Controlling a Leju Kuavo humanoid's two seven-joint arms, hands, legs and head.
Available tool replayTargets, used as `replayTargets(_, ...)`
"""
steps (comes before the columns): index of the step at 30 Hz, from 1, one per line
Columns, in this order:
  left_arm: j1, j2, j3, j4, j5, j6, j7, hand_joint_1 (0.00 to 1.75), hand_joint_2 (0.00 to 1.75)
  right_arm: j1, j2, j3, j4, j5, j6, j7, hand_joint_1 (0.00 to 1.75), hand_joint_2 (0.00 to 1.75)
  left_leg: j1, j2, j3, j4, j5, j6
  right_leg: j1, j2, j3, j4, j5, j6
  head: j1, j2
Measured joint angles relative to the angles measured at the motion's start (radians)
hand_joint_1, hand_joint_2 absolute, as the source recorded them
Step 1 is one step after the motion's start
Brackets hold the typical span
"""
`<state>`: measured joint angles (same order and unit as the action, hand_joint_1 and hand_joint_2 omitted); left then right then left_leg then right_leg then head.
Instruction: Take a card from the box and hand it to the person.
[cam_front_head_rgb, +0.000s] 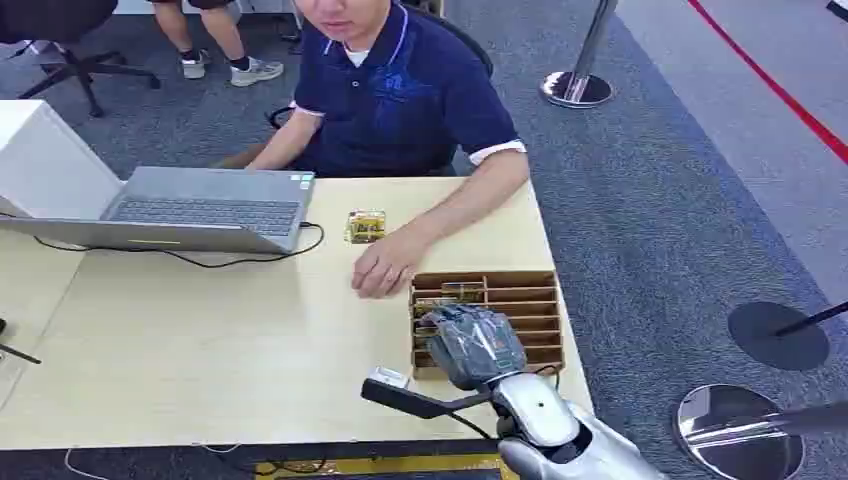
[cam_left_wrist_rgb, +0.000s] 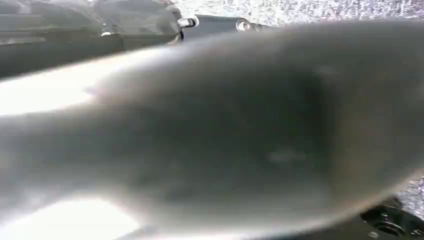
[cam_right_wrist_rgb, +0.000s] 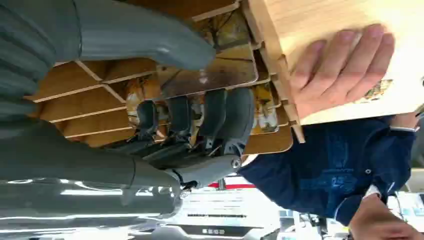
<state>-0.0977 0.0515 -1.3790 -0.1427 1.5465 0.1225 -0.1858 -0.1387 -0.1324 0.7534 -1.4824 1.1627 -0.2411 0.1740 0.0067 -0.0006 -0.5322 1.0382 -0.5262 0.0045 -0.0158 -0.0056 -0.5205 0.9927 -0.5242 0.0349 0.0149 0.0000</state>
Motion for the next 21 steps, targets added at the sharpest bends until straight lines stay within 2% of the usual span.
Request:
replayTargets(7,0.0,0.0,0.0,0.0,0.0,0.0,0.0,0.0,0.0,0.005,-0.003,-0.006,-0.006,0.01,0.005,0.002,1.13,1.75,0.0,0.0,0.001,0.0,0.0,0.0,0.0,0.0,0.0,0.0,0.0,0.0,0.0,0.0)
replayTargets(9,0.0,0.0,0.0,0.0,0.0,0.0,0.0,0.0,0.0,0.005,-0.003,-0.006,-0.006,0.011,0.005,0.002,1.06,1.75,0.0,0.0,0.001,0.0,0.0,0.0,0.0,0.0,0.0,0.0,0.0,0.0,0.0,0.0)
replayTargets(11,0.0,0.0,0.0,0.0,0.0,0.0,0.0,0.0,0.0,0.005,-0.003,-0.007,-0.006,0.011,0.005,0.002,1.1,1.75,0.0,0.0,0.001,0.0,0.0,0.0,0.0,0.0,0.0,0.0,0.0,0.0,0.0,0.0)
replayTargets(12,0.0,0.0,0.0,0.0,0.0,0.0,-0.001,0.0,0.0,0.005,-0.003,-0.008,-0.006,0.011,0.005,0.002,1.05,1.75,0.0,0.0,0.001,0.0,0.0,0.0,0.0,0.0,0.0,0.0,0.0,0.0,0.0,0.0)
replayTargets(20,0.0,0.0,0.0,0.0,0.0,0.001,-0.003,0.0,0.0,0.01,-0.004,-0.023,-0.006,0.011,0.006,0.001,1.01,1.75,0.0,0.0,0.001,0.0,0.0,0.0,0.0,0.0,0.0,0.0,0.0,0.0,0.0,0.0)
replayTargets(21,0.0,0.0,0.0,0.0,0.0,0.001,-0.003,0.0,0.0,0.01,-0.004,-0.023,-0.006,0.011,0.007,0.001,1.05,1.75,0.0,0.0,0.001,0.0,0.0,0.0,0.0,0.0,0.0,0.0,0.0,0.0,0.0,0.0)
